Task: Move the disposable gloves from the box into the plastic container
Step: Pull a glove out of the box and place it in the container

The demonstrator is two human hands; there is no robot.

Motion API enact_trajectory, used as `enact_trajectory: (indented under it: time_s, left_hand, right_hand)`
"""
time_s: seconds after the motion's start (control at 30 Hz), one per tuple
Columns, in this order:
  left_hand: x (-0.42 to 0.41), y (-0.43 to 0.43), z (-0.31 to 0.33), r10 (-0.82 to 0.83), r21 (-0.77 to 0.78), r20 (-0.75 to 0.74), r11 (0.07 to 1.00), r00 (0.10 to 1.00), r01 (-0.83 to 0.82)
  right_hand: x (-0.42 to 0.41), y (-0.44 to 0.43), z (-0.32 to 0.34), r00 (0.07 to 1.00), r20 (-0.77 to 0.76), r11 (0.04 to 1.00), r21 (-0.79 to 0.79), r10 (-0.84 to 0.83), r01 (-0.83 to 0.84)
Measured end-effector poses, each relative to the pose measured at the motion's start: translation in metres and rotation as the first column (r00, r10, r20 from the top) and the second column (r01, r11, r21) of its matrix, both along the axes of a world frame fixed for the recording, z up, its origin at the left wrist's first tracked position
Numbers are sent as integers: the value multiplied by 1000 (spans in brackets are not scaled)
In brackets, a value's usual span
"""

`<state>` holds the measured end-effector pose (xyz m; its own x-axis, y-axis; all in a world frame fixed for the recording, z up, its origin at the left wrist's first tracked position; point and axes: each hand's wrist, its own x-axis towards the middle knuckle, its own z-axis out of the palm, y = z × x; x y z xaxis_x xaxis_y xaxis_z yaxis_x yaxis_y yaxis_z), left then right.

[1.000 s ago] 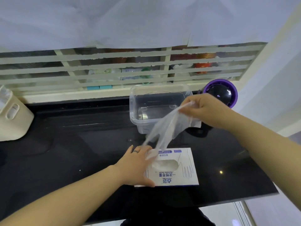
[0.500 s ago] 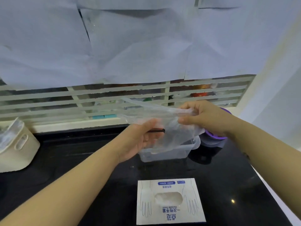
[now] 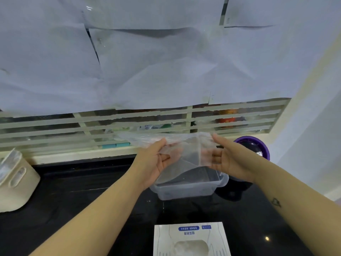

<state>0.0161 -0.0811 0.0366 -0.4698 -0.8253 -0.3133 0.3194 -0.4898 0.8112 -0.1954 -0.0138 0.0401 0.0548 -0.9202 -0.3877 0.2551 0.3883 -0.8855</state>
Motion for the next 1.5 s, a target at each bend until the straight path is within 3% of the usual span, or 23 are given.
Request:
enact_trajectory:
  time_s: [0.13, 0.2, 0.3, 0.53, 0.6, 0.73, 0.83, 0.9, 0.93, 1.0, 1.07, 1.17, 1.27, 1.4, 1.5]
  left_hand:
    - [0, 0, 0, -32, -73, 89, 997, 996, 38]
    - [0, 2, 1, -53, -107, 80, 992, 995, 61]
    - [3, 1, 1, -77, -115, -74, 991, 994, 69]
    - [9, -11, -2, 110, -16, -287, 993, 952, -119]
    - [10, -15, -11, 169, -13, -202, 984, 965, -175]
    - [22, -21, -46, 145, -117, 228, 986, 963, -121]
    - [32, -23, -69, 291, -258, 521, 950, 802, -178]
    - [35, -17, -76, 400, -474, 650, 878, 646, -67]
    - [37, -14, -80, 458, -595, 673, 802, 580, 58]
    - [40, -9, -85, 558, -736, 676, 545, 481, 401]
    - [42, -7, -89, 556, -632, 731, 333, 395, 700]
    - [43, 0, -88, 427, -445, 858, 341, 285, 828]
    - [42, 5, -87, 432, -447, 852, 303, 296, 842]
    - [46, 7, -82, 376, -448, 871, 345, 316, 825]
    - [51, 4, -76, 430, -452, 853, 328, 295, 830]
  right_hand:
    - [2, -8, 13, 992, -2, 973, -195, -123, 120]
    - [5, -8, 21, 973, -213, 959, -283, -92, 29]
    - [12, -5, 28, 836, -547, 928, -334, -50, -163]
    - [3, -2, 34, 814, -563, 907, -405, -144, -120]
    - [-3, -5, 29, 796, -586, 918, -383, -152, -107]
    - [-13, -13, 6, 696, -717, 958, -221, -33, -182]
    - [-11, -20, -17, 562, -819, 966, -36, 119, -256]
    - [-10, -23, -34, 471, -862, 956, 50, 188, -291]
    - [-9, -24, -40, 442, -870, 951, 87, 218, -298]
    - [-6, -22, -48, 415, -871, 941, 139, 264, -308]
    - [-5, -19, -53, 411, -859, 931, 178, 305, -319]
    - [-2, -14, -56, 410, -841, 916, 221, 353, -336]
    - [-1, -8, -61, 396, -843, 909, 230, 365, -348]
    - [0, 2, -59, 390, -857, 914, 199, 338, -354]
    - [-3, 2, -50, 355, -893, 926, 146, 275, -349]
